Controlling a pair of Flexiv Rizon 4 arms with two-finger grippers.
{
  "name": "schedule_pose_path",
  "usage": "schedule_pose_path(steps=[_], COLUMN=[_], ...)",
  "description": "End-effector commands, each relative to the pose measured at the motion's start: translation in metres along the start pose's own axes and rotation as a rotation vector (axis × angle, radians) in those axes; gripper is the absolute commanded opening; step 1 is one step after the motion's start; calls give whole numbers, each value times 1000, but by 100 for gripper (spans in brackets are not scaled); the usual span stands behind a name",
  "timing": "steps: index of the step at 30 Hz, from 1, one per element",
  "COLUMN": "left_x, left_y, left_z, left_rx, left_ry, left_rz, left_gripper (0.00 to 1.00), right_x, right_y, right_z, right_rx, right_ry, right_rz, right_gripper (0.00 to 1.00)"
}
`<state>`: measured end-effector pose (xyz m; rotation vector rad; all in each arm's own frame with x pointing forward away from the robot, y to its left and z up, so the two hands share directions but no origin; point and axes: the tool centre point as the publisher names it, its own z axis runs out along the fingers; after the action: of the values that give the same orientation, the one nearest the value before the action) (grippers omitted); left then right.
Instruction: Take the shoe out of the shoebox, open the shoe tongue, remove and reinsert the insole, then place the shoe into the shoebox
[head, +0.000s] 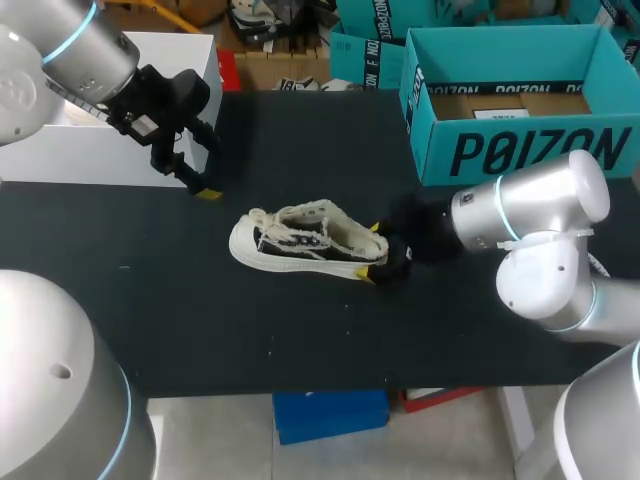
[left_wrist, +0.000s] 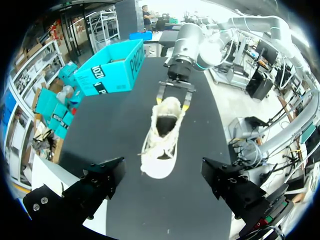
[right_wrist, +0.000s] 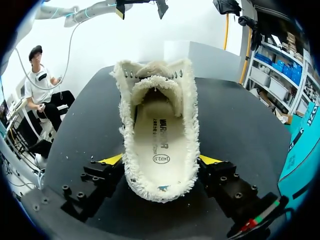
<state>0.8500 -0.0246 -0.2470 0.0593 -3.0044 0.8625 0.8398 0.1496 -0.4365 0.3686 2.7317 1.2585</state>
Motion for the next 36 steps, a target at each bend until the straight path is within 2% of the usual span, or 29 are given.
schedule_pose_path(steps=[1, 5, 8, 19, 25, 27, 28, 36], left_x=[10, 23, 27, 38, 42, 42, 42, 42], left_y=[-37, -65, -75, -80, -85, -91, -97, -97], left_z=[18, 36, 49, 75, 88, 91, 91, 91], left_rx=[-89, -178, -238, -336, -324, -294, -240, -240], left_ry=[9, 26, 13, -46, -53, -21, -2, -2], left_rz=[-9, -86, -194, -514, -597, -567, -503, -503], left_gripper=[100, 100, 100, 100, 100, 100, 100, 100], right_x=[-1, -1, -1, -1, -1, -1, -1, -1], right_y=[0, 0, 0, 0, 0, 0, 0, 0], right_z=[4, 4, 4, 4, 4, 4, 4, 4], right_rx=[1, 1, 1, 1, 1, 1, 1, 1], right_ry=[0, 0, 0, 0, 0, 0, 0, 0], right_rz=[0, 0, 0, 0, 0, 0, 0, 0], right_gripper=[0, 0, 0, 0, 0, 0, 0, 0])
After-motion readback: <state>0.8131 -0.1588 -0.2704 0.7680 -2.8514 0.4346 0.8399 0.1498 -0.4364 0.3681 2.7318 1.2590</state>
